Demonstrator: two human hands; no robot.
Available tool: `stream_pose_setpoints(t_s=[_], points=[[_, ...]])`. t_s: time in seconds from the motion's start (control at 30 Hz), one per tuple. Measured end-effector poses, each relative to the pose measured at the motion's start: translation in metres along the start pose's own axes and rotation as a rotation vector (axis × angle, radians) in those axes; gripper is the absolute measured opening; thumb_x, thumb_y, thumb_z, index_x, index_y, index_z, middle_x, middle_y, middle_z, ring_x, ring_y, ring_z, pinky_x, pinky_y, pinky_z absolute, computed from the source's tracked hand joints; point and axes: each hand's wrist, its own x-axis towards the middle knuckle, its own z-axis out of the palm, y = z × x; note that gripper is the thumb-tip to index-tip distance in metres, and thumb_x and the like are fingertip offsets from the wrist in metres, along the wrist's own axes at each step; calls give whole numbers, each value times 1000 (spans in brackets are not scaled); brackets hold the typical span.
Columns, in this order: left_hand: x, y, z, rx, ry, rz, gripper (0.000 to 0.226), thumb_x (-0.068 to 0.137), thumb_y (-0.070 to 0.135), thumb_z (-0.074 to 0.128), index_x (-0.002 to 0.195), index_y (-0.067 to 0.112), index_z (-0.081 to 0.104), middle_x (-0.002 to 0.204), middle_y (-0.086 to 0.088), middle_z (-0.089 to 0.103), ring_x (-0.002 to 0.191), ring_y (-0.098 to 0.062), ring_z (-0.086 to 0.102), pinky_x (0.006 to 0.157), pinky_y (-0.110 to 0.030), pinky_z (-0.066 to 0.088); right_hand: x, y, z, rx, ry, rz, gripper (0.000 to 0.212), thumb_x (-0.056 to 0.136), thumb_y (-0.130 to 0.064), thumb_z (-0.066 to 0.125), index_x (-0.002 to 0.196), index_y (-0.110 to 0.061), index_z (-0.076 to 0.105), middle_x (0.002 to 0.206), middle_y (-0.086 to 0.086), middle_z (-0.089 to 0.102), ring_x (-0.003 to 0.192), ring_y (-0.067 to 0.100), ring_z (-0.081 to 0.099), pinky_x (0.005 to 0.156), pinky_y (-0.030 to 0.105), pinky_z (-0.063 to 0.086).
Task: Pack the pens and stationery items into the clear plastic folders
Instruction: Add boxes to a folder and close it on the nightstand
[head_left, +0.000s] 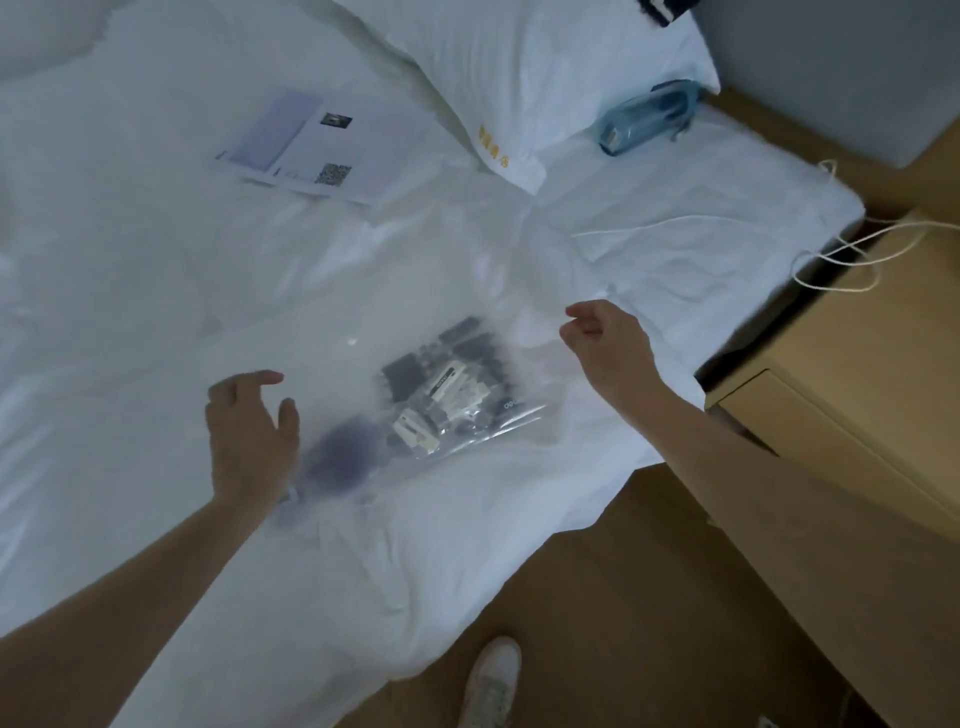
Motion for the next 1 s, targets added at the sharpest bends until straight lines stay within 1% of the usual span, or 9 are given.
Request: stream_pose_setpoints(t_s=[0.1,0.17,0.27,0.37,0.43,0.57,0.7,0.87,1.0], points=[[-17,58,13,-130,-63,146,32,86,-4,59,117,1,58,118,-23,51,105,-40,54,97,-47,41,-20,9,-35,14,13,24,28,94,-19,55,122,-15,58,106,-3,61,92,8,55,67,12,40],[-31,100,24,-179,-118,238,34,85,-5,59,118,-1,56,117,-23,51,104,-41,55,96,-47,43,-36,18,-64,23,47,57,29,94,-19,54,123,-17,57,108,-4,60,94,10,55,72,18,40],[-61,166,40,-238,-192,313,36,85,-4,60,120,-1,55,118,-23,51,103,-40,56,94,-45,44,-67,44,-115,24,119,80,29,95,-21,54,124,-20,56,112,-5,61,97,9,56,70,16,41],[-107,230,55,-273,-287,411,35,91,5,57,126,5,51,126,-16,48,105,-28,56,90,-35,45,-109,83,-175,-1,218,152,34,96,-25,51,129,-19,54,118,-5,59,100,8,55,77,22,43],[-146,270,67,-289,-367,493,36,93,10,55,128,10,49,130,-11,45,107,-22,55,86,-28,45,-144,114,-219,-14,302,217,35,97,-25,50,132,-18,52,122,-3,57,103,9,55,74,23,47],[-237,347,93,-358,-563,677,34,96,16,51,130,12,47,131,-6,47,110,-17,56,86,-25,43,-234,184,-303,4,509,359,35,98,-22,50,132,-16,51,123,-1,57,99,7,50,65,12,38],[-348,410,116,-385,-767,925,35,97,20,50,132,13,47,132,-1,51,113,-13,55,91,-26,46,-345,248,-361,4,753,550,33,98,-20,49,131,-18,54,114,-5,58,101,9,54,77,21,39],[-497,453,128,-390,-999,1161,36,98,21,47,134,16,43,136,3,48,118,-11,52,92,-23,41,-485,312,-397,-21,1048,687,30,94,-12,56,124,-8,58,122,8,61,108,23,59,82,20,39],[-597,466,128,-316,-1157,1342,39,100,23,45,138,16,39,140,2,43,121,-10,48,87,-21,37,-580,344,-406,-126,1158,822,32,93,-10,56,125,-6,57,124,13,57,107,28,57,86,23,33]])
